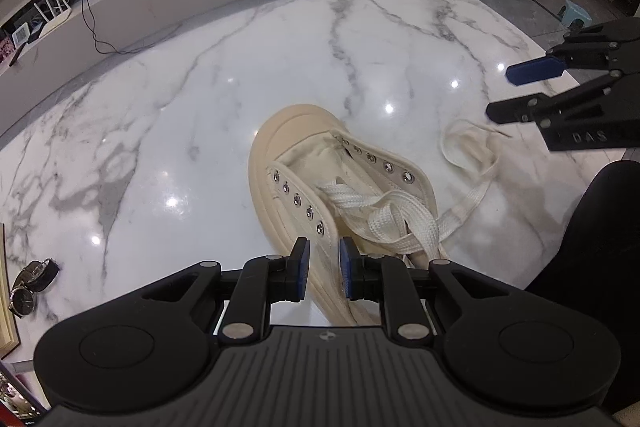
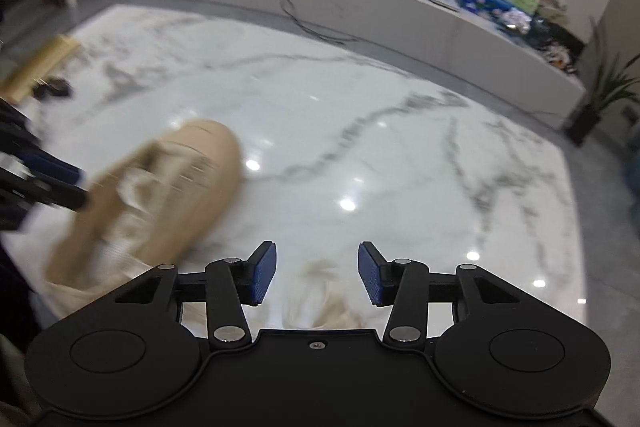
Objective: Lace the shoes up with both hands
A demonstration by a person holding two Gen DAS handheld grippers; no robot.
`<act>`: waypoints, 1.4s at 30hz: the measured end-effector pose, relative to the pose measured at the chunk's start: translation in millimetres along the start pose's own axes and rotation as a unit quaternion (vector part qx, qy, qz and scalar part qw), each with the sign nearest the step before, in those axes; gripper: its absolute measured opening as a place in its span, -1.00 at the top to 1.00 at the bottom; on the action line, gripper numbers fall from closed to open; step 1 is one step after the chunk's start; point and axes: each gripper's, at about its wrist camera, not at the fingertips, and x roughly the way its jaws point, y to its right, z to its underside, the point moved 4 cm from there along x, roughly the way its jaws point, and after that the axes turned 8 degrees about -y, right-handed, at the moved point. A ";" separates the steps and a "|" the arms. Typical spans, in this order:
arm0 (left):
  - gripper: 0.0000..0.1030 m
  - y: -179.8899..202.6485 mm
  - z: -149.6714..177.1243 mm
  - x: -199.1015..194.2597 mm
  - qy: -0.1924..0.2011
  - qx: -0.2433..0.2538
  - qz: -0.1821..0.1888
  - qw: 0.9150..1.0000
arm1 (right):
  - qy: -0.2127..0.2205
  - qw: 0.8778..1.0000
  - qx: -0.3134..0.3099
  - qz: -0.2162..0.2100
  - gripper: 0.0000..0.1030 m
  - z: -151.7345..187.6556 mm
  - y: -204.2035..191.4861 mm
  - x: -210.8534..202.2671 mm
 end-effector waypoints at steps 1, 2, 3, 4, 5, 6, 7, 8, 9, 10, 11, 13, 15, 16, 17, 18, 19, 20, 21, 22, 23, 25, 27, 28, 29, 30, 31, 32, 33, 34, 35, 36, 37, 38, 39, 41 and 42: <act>0.70 0.6 -0.3 0.5 -0.002 -0.001 -0.001 1.000 | 0.003 1.000 -0.005 -0.029 0.13 -1.1 -10.8 -3.1; 0.70 1.4 -0.4 0.7 -0.004 0.000 -0.003 1.000 | 0.003 0.999 -0.011 -0.044 0.13 -2.0 -19.9 -5.3; 0.70 2.3 -0.5 0.8 -0.006 0.001 -0.005 1.000 | 0.004 0.998 -0.022 -0.062 0.13 -2.4 -32.3 -7.6; 0.70 2.4 -0.4 0.8 -0.007 0.000 -0.005 1.000 | 0.004 0.996 -0.035 -0.077 0.13 -1.9 -44.8 -9.8; 0.70 1.9 -0.1 0.9 -0.009 -0.003 -0.004 1.000 | 0.004 0.996 -0.044 -0.080 0.13 -1.5 -51.0 -11.2; 0.70 1.3 0.1 0.9 -0.010 -0.007 -0.002 1.000 | 0.001 0.995 -0.057 -0.084 0.12 -0.8 -62.4 -11.4; 0.70 0.7 0.5 0.8 -0.012 -0.010 -0.001 1.000 | -0.005 0.994 -0.068 -0.084 0.12 0.1 -72.7 -9.1; 0.70 0.2 1.2 0.4 -0.013 -0.011 -0.002 1.000 | -0.013 0.994 -0.073 -0.082 0.12 0.8 -80.1 -5.1; 0.70 0.1 1.6 0.0 -0.012 -0.011 -0.003 1.000 | -0.019 0.994 -0.077 -0.080 0.12 1.4 -85.9 -1.6; 0.70 0.0 2.0 -0.3 -0.012 -0.011 -0.004 1.000 | -0.024 0.993 -0.078 -0.080 0.12 1.9 -89.2 1.5; 0.70 -0.1 2.5 -0.7 -0.013 -0.012 -0.004 1.000 | -0.030 0.993 -0.078 -0.081 0.12 2.5 -92.9 5.5; 0.70 -0.5 3.0 -0.8 -0.014 -0.013 -0.003 1.000 | -0.037 0.993 -0.082 -0.079 0.13 4.5 -98.8 10.9; 0.70 -1.2 3.8 -0.6 -0.014 -0.014 -0.002 1.000 | -0.042 0.992 -0.089 -0.074 0.14 6.7 -102.0 15.4; 0.70 -1.5 3.9 -0.5 -0.014 -0.015 -0.003 1.000 | -0.046 0.992 -0.093 -0.068 0.22 7.6 -103.7 19.6; 0.70 -1.6 3.9 -0.7 -0.014 -0.015 -0.002 1.000 | -0.048 0.992 -0.093 -0.063 0.27 8.4 -103.4 22.4; 0.70 -1.6 4.0 -0.9 -0.014 -0.016 -0.002 1.000 | -0.049 0.993 -0.090 -0.064 0.50 9.0 -101.7 24.0; 0.70 -1.4 4.0 -1.1 -0.014 -0.015 -0.001 1.000 | -0.051 0.993 -0.084 -0.067 0.67 9.3 -100.4 26.1; 0.70 -1.4 4.2 -1.3 -0.014 -0.015 -0.001 1.000 | -0.051 0.993 -0.079 -0.069 0.68 9.6 -98.5 27.2; 0.70 -1.5 4.3 -1.3 -0.014 -0.014 -0.001 1.000 | -0.052 0.993 -0.074 -0.070 0.74 9.7 -96.9 27.5; 0.70 -2.1 4.6 -1.2 -0.014 -0.015 -0.001 1.000 | -0.052 0.994 -0.071 -0.071 0.77 9.5 -95.7 26.6; 0.70 -2.8 4.9 -1.1 -0.014 -0.016 -0.001 1.000 | -0.052 0.994 -0.069 -0.073 0.78 9.4 -94.5 25.3; 0.70 -4.0 5.2 -0.8 -0.014 -0.020 0.002 1.000 | -0.049 0.994 -0.066 -0.074 0.83 9.6 -90.8 21.1; 0.70 -4.9 5.3 -0.3 -0.014 -0.023 0.007 1.000 | -0.039 0.995 -0.059 -0.072 0.92 7.7 -84.7 14.0; 0.69 -4.9 5.1 0.0 -0.015 -0.023 0.007 1.000 | -0.031 0.996 -0.055 -0.064 0.92 5.4 -79.8 8.6; 0.69 -4.5 4.6 0.3 -0.014 -0.022 0.008 1.000 | -0.025 0.997 -0.053 -0.054 0.92 3.3 -75.5 5.0; 0.69 -3.9 4.0 0.6 -0.014 -0.020 0.007 1.000 | -0.020 0.998 -0.049 -0.046 0.92 1.2 -70.3 1.8; 0.69 -3.4 3.4 0.8 -0.013 -0.019 0.007 1.000 | -0.018 0.998 -0.043 -0.038 0.92 -1.1 -63.6 -0.6; 0.69 -2.9 2.8 0.7 -0.012 -0.017 0.007 1.000 | -0.017 0.999 -0.038 -0.031 0.92 -3.2 -56.8 -2.4; 0.69 -2.4 2.1 0.6 -0.011 -0.015 0.008 1.000 | -0.017 0.999 -0.035 -0.019 0.92 -4.9 -49.4 -3.1; 0.69 -2.0 1.0 0.1 -0.010 -0.014 0.010 1.000 | -0.017 0.999 -0.034 -0.004 0.92 -6.2 -42.7 -3.6; 0.69 -1.7 0.0 -0.3 -0.009 -0.013 0.011 1.000 | -0.018 0.999 -0.034 0.008 0.92 -7.1 -37.4 -3.8; 0.69 -1.7 -0.3 -0.5 -0.008 -0.013 0.011 1.000 | -0.020 0.999 -0.032 0.022 0.92 -8.1 -31.0 -4.0; 0.69 -1.9 -0.9 -0.6 -0.008 -0.012 0.011 1.000 | -0.022 0.999 -0.030 0.035 0.92 -8.9 -24.2 -4.1; 0.69 -2.2 -1.7 -0.4 -0.008 -0.011 0.010 1.000 | -0.024 0.998 -0.029 0.045 0.92 -9.4 -19.4 -3.8; 0.69 -2.6 -2.6 -0.2 -0.008 -0.011 0.010 1.000 | -0.028 0.998 -0.029 0.054 0.92 -9.8 -14.9 -2.8; 0.69 -3.1 -3.8 -0.1 -0.006 -0.010 0.012 1.000 | -0.039 0.996 -0.036 0.069 0.92 -10.1 -6.6 1.5; 0.69 -2.9 -4.5 -0.3 -0.005 -0.010 0.012 1.000 | -0.045 0.995 -0.041 0.077 0.91 -10.0 -2.8 4.4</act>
